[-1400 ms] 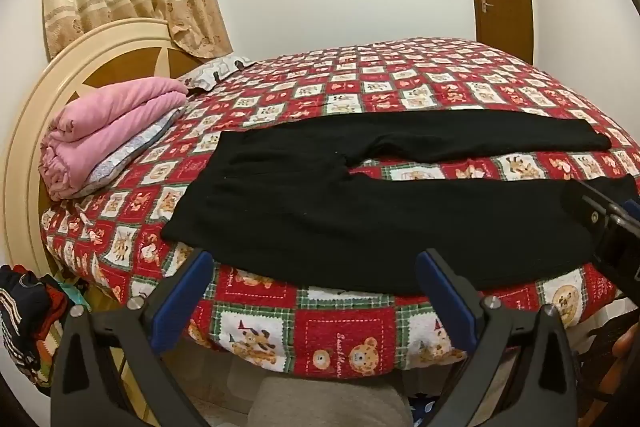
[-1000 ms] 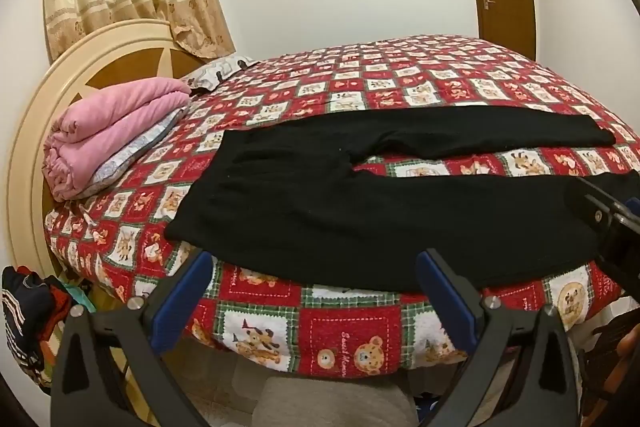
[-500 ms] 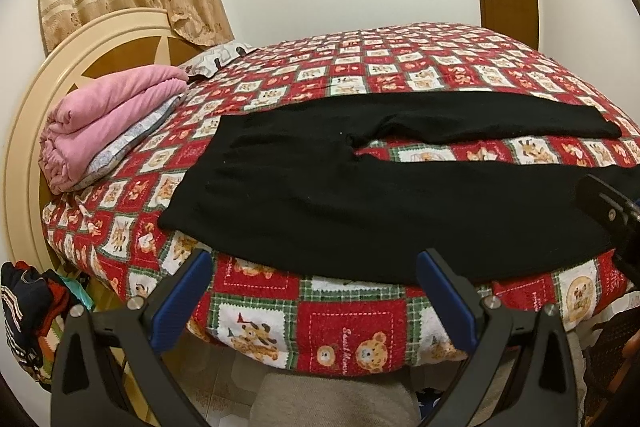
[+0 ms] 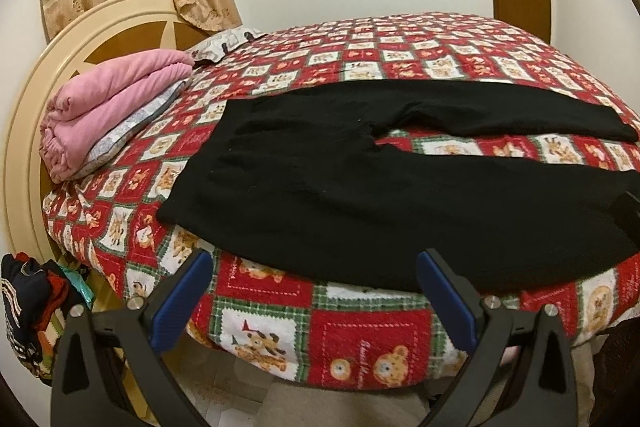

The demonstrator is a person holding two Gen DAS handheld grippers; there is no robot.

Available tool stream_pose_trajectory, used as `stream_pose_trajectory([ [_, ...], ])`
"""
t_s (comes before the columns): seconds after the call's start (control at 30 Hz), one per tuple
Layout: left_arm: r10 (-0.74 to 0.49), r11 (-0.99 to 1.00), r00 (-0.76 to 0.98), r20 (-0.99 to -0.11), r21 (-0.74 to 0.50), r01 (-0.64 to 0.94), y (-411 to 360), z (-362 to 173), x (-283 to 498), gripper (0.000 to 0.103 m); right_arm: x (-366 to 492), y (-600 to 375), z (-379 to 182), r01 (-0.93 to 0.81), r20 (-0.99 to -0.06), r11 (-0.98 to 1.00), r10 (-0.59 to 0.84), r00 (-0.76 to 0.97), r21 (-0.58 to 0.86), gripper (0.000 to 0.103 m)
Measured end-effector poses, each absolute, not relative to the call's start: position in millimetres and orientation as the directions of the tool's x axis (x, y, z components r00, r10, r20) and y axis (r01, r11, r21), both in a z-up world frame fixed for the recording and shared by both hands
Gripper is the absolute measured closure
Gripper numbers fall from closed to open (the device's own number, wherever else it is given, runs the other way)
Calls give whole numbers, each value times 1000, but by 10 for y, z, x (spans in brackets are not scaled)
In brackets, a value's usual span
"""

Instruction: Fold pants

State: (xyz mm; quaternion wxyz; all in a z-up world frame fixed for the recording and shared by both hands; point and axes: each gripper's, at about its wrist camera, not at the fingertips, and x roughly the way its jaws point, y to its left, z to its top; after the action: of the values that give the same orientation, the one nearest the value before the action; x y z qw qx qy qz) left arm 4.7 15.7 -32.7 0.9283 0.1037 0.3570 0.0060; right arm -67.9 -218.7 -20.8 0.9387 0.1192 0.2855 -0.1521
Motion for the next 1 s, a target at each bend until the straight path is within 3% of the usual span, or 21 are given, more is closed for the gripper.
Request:
stream_pose_trajectory([
  [0.4, 96, 973, 710, -698, 216, 80, 349, -470, 610, 0, -449, -2389, -276, 347, -586, 935, -243, 773, 69, 1],
  [0.73, 94, 974, 723, -685, 212, 75, 1063, -143, 1768, 0, -5, -2510, -159, 280, -608, 957, -181, 773, 71, 1],
  [1.0, -20, 996, 625, -781, 41, 83, 1465, -340, 2877, 0, 353, -2373, -151, 202, -628, 977, -113, 770, 72, 1],
])
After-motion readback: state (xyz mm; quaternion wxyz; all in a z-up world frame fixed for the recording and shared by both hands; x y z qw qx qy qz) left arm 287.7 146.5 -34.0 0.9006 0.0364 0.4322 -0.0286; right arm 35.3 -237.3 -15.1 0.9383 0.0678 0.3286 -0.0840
